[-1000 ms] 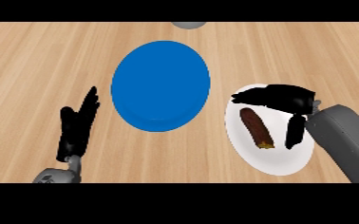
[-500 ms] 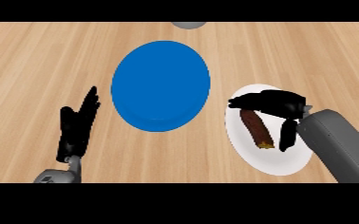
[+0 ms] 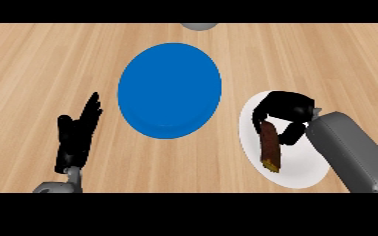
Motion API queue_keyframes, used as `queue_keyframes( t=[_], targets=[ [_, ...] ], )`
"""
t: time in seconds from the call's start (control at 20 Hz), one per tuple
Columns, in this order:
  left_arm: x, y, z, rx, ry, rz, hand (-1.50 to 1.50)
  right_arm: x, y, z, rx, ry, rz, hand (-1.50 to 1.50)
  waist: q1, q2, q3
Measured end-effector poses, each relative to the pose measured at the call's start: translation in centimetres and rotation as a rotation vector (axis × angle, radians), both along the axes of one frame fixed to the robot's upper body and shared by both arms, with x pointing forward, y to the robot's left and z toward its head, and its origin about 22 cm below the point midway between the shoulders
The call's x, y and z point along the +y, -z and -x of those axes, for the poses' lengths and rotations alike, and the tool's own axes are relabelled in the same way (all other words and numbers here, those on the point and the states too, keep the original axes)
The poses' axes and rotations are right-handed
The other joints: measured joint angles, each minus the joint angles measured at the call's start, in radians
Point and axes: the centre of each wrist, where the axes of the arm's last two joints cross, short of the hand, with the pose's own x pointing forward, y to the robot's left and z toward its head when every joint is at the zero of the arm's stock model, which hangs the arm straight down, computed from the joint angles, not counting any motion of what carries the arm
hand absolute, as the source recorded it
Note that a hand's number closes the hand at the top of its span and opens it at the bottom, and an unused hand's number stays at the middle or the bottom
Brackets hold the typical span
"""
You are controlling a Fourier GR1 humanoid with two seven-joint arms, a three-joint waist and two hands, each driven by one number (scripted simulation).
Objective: Pick the sweet potato from the plate and place it in the plate
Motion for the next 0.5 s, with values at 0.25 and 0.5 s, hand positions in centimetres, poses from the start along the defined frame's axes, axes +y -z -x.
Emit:
queue_keyframes(
  t=[0.25, 0.5],
  targets=[
    [-0.1, 0.1, -0.1, 0.004, 0.001, 0.005, 0.00, 1.1, 0.5, 0.0, -0.056, 0.039, -0.036, 1.50, -0.002, 0.000, 0.000],
    [-0.4, 0.0, -0.2, 0.007, 0.009, 0.003, 0.00, 9.7, 1.0, -0.3, -0.114, 0.307, -0.075, 1.50, 0.009, -0.008, -0.004]
  ],
)
